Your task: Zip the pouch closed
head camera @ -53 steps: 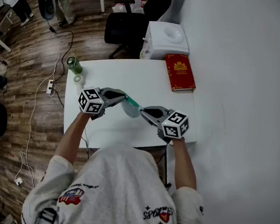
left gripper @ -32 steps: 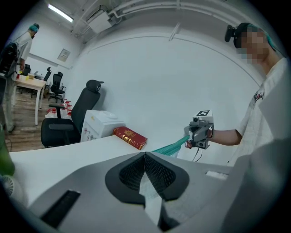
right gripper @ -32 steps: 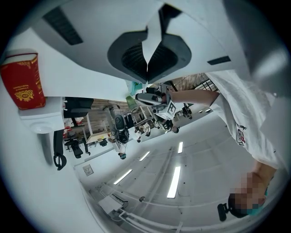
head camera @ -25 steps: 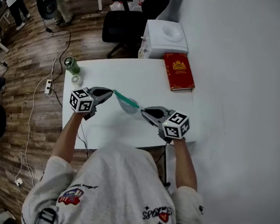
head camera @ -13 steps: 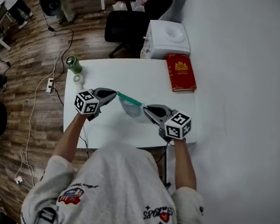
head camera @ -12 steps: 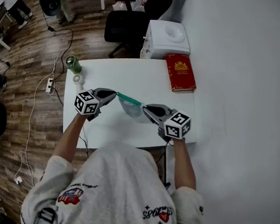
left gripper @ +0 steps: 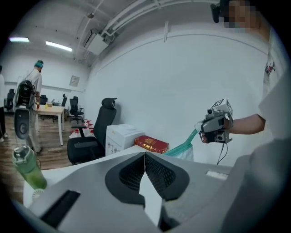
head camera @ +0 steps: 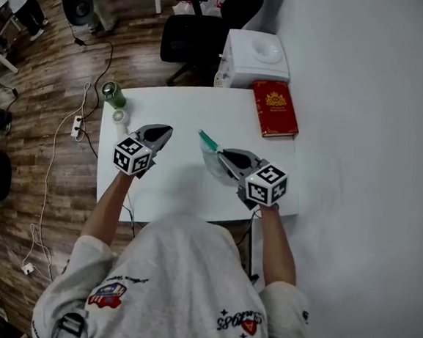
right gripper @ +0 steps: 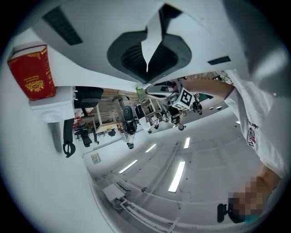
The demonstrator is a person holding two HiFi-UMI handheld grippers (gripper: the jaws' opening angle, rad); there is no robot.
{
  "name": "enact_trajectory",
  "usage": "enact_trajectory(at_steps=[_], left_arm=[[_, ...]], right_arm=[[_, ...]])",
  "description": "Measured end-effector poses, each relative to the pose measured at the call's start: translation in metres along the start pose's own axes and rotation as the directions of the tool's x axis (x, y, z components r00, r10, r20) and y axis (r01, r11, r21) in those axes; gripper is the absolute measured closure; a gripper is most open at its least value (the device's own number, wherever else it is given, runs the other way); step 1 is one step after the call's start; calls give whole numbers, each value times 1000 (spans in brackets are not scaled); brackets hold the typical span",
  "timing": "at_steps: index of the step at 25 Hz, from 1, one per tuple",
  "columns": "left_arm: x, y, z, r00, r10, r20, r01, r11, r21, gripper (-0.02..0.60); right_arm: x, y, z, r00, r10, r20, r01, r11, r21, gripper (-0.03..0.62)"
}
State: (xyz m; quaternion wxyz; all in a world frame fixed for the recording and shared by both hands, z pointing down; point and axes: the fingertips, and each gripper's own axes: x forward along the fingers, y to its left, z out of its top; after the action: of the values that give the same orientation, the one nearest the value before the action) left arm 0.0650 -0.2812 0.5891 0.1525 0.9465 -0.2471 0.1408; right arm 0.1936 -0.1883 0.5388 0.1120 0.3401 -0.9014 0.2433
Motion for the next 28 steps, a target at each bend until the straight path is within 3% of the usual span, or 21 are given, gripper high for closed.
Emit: enact_trajectory(at_steps=[3,7,16,28], left_arm=[[-5,10,10,996,86,6,-86,996,27,577],[-11,13,28,988,142,54,-144,989,29,577],[-21,6,61,981,144,132,-151,988,46,577],[-33,11,67,971,173,165,-180,983,31,577]], right_arm=[[-3,-12,5,998,-67,20,67,998,-9,579],[-5,-23,15,988,-141,58,143,989,-39,579],[-8,-29,57,950,-250,188,280,947,-159,580],[-10,-31,75,928,-284,242,330,927,-177,580]])
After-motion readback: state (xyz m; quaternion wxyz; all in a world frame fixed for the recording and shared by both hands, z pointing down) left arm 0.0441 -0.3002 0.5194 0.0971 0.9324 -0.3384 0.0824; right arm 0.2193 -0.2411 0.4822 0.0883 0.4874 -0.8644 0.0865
